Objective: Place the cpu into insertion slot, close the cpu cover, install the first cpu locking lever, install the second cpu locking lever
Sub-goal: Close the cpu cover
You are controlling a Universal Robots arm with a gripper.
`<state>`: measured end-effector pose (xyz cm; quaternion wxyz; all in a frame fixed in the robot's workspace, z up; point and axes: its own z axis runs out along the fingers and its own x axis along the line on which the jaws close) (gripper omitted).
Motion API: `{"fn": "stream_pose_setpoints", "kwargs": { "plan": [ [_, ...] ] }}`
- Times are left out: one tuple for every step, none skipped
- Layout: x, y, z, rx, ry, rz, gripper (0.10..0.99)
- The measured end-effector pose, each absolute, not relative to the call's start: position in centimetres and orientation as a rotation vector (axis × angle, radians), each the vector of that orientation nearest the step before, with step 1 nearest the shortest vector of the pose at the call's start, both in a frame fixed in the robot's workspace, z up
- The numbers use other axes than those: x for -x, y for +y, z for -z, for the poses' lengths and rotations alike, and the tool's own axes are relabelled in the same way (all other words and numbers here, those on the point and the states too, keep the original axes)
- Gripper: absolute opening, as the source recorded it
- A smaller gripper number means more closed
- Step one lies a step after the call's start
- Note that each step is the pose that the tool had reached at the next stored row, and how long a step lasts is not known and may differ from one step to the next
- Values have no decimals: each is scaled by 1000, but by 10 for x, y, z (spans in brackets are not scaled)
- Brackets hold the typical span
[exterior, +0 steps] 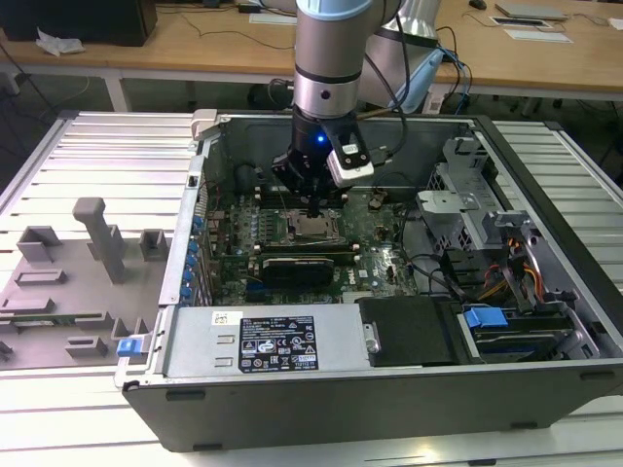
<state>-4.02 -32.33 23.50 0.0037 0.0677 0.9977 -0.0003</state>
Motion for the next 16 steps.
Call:
{"fn": "stream_pose_setpoints", "kwargs": {
  "plan": [
    [40, -323, -235, -206, 3111, -1, 106],
    [40, -323, -235, -202, 3098, -2, 106],
    [41, -323, -235, -199, 3085, -4, 106],
    [41, -323, -235, -195, 3078, -5, 106],
    [41, -324, -234, -186, 3077, -5, 106],
    [41, -324, -234, -179, 3078, -5, 106],
    [41, -325, -234, -169, 3078, -5, 106],
    [41, -325, -234, -156, 3079, -6, 106],
    [42, -326, -233, -128, 3080, -6, 106],
    [42, -327, -233, -112, 3081, -7, 106],
    [42, -328, -233, -99, 3081, -7, 106],
    [42, -330, -232, -80, 3082, -8, 106],
    [43, -331, -232, -70, 3082, -8, 106],
    [44, -331, -231, -65, 3082, -8, 106],
    [46, -331, -231, -61, 3082, -9, 106],
    [49, -331, -230, -54, 3083, -9, 106]
  ]
}}
